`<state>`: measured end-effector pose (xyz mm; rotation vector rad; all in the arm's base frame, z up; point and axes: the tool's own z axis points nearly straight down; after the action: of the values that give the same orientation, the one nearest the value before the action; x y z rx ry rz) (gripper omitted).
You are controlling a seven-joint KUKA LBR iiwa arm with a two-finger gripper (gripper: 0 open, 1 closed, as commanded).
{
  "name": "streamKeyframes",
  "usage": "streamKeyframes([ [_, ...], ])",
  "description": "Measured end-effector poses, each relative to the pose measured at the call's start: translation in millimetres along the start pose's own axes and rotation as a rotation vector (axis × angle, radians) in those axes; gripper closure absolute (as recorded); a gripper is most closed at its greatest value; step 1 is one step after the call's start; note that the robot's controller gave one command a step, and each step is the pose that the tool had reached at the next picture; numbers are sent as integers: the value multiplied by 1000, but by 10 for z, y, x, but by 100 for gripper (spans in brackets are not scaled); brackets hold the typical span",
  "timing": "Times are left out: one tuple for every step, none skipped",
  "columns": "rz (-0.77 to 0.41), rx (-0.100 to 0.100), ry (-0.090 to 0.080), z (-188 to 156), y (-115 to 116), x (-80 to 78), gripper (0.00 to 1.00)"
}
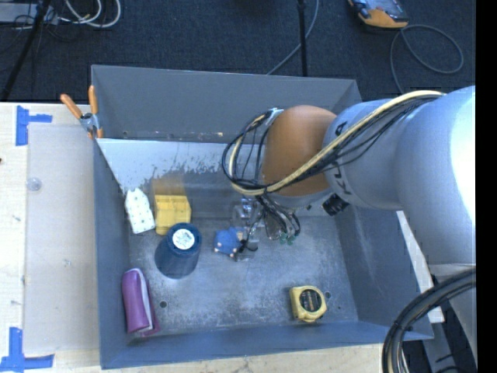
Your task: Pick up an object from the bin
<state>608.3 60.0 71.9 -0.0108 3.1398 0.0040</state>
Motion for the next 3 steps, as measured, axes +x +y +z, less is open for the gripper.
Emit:
streamKeyframes([
  [-12, 1, 1, 2, 17, -28, 100],
  [-13, 0, 2, -255, 40, -29, 100],
  [-29, 1, 1, -1148, 132, -2, 100],
])
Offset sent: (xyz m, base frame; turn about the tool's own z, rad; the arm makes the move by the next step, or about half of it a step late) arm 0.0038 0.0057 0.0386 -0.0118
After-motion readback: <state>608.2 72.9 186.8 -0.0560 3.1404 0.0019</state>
